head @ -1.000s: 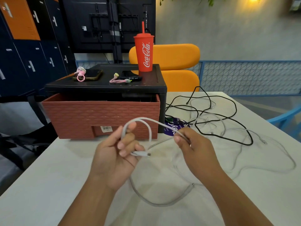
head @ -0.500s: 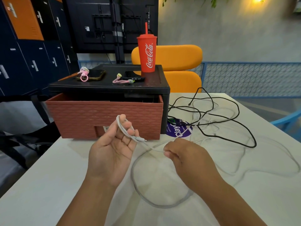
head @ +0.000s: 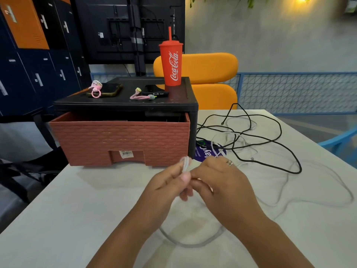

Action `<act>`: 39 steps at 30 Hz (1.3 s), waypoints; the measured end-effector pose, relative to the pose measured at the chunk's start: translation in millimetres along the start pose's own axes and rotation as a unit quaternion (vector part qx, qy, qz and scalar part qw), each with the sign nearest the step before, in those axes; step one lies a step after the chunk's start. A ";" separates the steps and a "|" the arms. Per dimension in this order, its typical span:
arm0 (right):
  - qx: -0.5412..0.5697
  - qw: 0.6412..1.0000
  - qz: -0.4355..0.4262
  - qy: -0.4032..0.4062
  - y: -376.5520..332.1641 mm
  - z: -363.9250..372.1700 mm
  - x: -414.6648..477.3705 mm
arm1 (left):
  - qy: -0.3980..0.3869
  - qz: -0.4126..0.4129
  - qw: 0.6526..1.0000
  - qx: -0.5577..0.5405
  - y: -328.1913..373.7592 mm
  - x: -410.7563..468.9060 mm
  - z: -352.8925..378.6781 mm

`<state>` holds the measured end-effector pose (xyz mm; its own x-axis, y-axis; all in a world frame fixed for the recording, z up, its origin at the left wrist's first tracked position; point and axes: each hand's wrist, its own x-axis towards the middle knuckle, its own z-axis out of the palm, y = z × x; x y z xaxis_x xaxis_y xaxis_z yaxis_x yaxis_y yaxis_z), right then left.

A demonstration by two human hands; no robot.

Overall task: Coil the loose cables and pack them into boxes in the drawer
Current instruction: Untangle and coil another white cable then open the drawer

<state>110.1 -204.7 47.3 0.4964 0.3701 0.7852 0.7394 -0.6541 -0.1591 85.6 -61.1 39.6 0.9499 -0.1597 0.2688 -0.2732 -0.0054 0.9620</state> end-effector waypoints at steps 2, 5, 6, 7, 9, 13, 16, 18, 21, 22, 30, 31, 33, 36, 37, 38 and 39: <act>0.025 0.999 0.028 0.036 3.8 0.8 0.6 | -0.034 -0.006 0.999 -0.009 5.1 -1.4 0.0; 0.090 0.988 0.111 0.061 10.4 -4.4 3.0 | -0.026 -0.048 0.993 -0.109 9.9 -1.4 -4.1; 0.111 0.983 0.135 0.062 12.0 -7.3 4.0 | -0.022 -0.057 0.986 -0.155 12.0 -1.5 -5.1; 0.139 0.976 0.154 0.060 13.2 -9.7 4.8 | -0.014 -0.065 0.977 -0.203 14.4 -1.8 -5.5; 0.212 0.960 0.181 0.039 12.8 -13.1 5.8 | 0.003 -0.076 0.956 -0.284 16.4 -1.5 -5.7; 0.330 0.923 0.189 -0.053 4.8 -8.0 4.0 | 0.019 -0.080 0.927 -0.366 17.4 1.4 -4.1; 0.324 0.922 0.194 -0.088 -0.2 -1.3 1.5 | 0.034 -0.078 0.921 -0.380 15.6 1.8 -3.1; 0.318 0.918 0.220 -0.093 -1.1 3.0 -0.2 | 0.042 -0.084 0.923 -0.372 14.8 2.1 -0.7; 0.308 0.913 0.255 -0.081 1.5 5.7 -0.5 | 0.073 -0.098 0.937 -0.328 14.3 3.0 2.8; 0.304 0.913 0.260 -0.078 2.8 5.9 -0.1 | 0.085 -0.100 0.940 -0.315 14.4 3.5 4.1; 0.290 0.909 0.298 -0.032 12.8 -2.2 5.2 | 0.158 -0.107 0.887 -0.420 17.8 7.3 -9.3; 0.276 0.910 0.309 0.001 18.5 -5.5 6.2 | 0.167 -0.100 0.877 -0.440 18.2 8.0 -15.2; 0.249 0.911 0.324 0.058 28.6 -11.1 6.8 | 0.166 -0.084 0.859 -0.477 16.2 8.5 -25.9; 0.244 0.907 0.327 0.103 34.9 -12.9 5.9 | 0.123 -0.061 0.843 -0.521 10.5 6.8 -32.1; 0.250 0.906 0.323 0.112 34.7 -11.6 5.3 | 0.118 -0.059 0.837 -0.531 10.5 6.1 -31.7; 0.249 0.908 0.316 0.118 34.6 -10.2 4.3 | 0.121 -0.056 0.832 -0.538 11.7 5.8 -30.0; 0.233 0.916 0.306 0.117 35.2 -8.3 2.9 | 0.130 -0.051 0.829 -0.542 13.7 5.4 -28.1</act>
<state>133.8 -232.2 48.9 0.8119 -0.1588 0.5618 0.4966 -0.3182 -0.8076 91.3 -34.3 55.6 0.9988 0.0053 0.0488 -0.0254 0.9062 0.4222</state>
